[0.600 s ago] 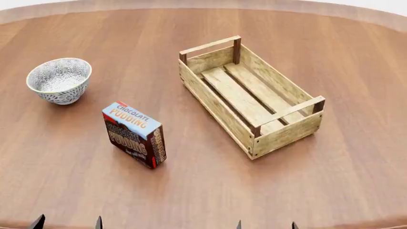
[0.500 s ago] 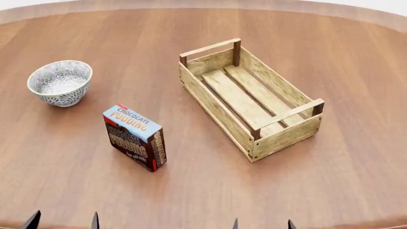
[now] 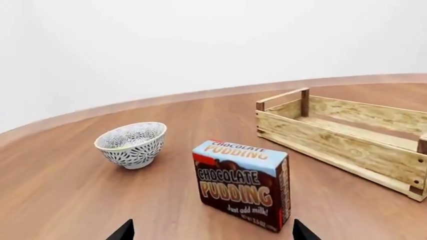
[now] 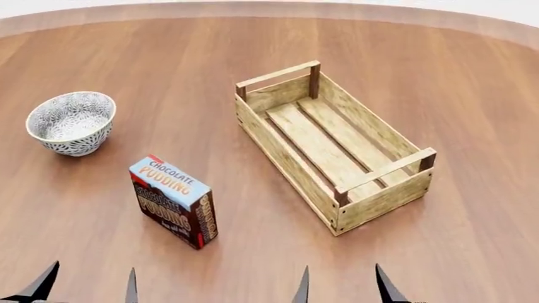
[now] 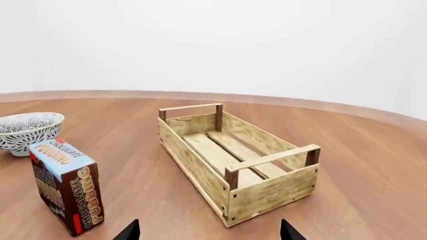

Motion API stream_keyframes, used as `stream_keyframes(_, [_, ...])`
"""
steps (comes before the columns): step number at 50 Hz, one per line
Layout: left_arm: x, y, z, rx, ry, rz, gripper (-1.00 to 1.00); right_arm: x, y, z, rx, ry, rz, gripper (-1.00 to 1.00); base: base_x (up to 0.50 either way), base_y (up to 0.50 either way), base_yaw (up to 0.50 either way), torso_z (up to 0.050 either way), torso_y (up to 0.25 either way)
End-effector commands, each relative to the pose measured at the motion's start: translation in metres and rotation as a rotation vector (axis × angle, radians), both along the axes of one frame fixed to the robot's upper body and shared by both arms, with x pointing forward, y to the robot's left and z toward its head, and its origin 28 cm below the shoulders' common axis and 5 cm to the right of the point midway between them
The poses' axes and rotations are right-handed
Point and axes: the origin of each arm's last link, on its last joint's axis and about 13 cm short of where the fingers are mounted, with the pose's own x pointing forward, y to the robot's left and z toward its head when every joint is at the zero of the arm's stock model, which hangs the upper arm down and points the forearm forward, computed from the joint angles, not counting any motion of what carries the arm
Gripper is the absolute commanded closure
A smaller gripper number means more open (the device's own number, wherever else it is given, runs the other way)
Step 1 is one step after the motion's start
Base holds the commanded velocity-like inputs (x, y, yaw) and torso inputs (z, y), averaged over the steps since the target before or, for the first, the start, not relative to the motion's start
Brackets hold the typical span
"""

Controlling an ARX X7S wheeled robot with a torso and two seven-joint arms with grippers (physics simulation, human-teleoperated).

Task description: Pick up the chocolate pudding and put it in the tray.

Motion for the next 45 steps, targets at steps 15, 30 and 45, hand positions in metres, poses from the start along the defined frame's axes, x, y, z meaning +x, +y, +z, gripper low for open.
stream_keyframes(15, [-0.0025,-0.0005,-0.0003,0.015,-0.005,0.003,-1.00,0.0029,0.0010,0.0024,-0.017,-0.020,0.001,-1.00,0.27,0.01,0.00,0.000,0.000])
stream_keyframes(30, [-0.0037,-0.0022,0.0016,0.017,-0.007,-0.007,-1.00,0.0033,0.0004,0.0044,-0.014,-0.024,0.002,-1.00,0.29,0.00,0.00,0.000,0.000])
stream_keyframes(45, [-0.0040,-0.0027,0.0019,0.021,-0.012,-0.010,-1.00,0.0038,0.0002,0.0056,-0.010,-0.029,0.002,-1.00,0.32,0.00,0.00,0.000,0.000])
